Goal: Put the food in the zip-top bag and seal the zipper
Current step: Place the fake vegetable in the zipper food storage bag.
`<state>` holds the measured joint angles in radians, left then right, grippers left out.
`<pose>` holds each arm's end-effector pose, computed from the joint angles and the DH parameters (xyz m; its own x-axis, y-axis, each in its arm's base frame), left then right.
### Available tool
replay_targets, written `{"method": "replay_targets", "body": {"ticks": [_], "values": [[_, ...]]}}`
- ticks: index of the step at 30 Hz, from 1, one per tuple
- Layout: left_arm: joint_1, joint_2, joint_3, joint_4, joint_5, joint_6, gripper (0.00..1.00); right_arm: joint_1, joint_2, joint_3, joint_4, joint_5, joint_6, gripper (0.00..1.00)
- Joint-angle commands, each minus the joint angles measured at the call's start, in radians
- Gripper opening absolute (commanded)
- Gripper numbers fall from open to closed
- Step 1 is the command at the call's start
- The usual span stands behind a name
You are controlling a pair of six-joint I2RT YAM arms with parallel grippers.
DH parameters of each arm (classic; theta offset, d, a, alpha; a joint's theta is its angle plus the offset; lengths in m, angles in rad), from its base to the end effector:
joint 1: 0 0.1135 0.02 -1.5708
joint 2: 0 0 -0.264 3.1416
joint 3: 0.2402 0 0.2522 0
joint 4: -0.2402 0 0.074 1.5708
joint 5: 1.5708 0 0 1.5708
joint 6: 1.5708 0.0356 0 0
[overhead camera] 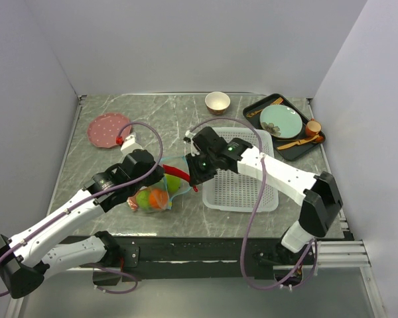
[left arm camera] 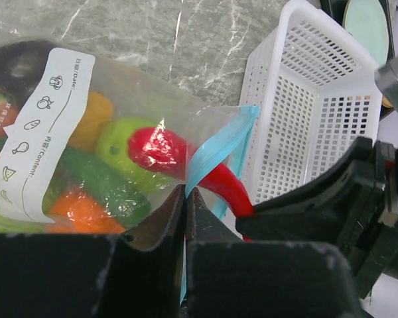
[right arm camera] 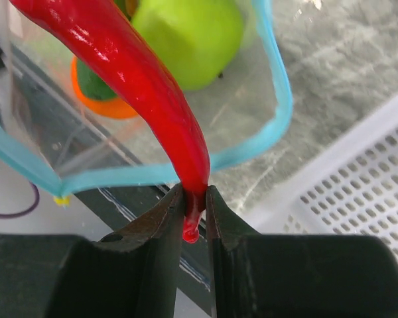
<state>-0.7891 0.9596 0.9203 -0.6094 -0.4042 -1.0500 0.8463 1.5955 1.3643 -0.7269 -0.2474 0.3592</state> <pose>0.1513 -0.1326 0.3156 -0.5863 -0.5414 -0.6026 -0.1543 0.8049 -0.5730 0.2196 0.2612 0.2909 -0.7956 -0.3847 -0.4680 -0.5765 0.7182 0.3897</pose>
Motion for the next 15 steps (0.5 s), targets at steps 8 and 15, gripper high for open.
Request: {"method": "replay_targets", "body": {"ticks": [8, 15], "values": [[0.001, -0.002, 0.035, 0.02, 0.016, 0.025, 0.07, 0.02, 0.093, 0.17, 0.05, -0.019, 0.056, 0.27], [0.001, -0.044, 0.019, 0.019, -0.021, 0.008, 0.07, 0.033, 0.13, 0.182, 0.119, -0.056, 0.101, 0.28]]}}
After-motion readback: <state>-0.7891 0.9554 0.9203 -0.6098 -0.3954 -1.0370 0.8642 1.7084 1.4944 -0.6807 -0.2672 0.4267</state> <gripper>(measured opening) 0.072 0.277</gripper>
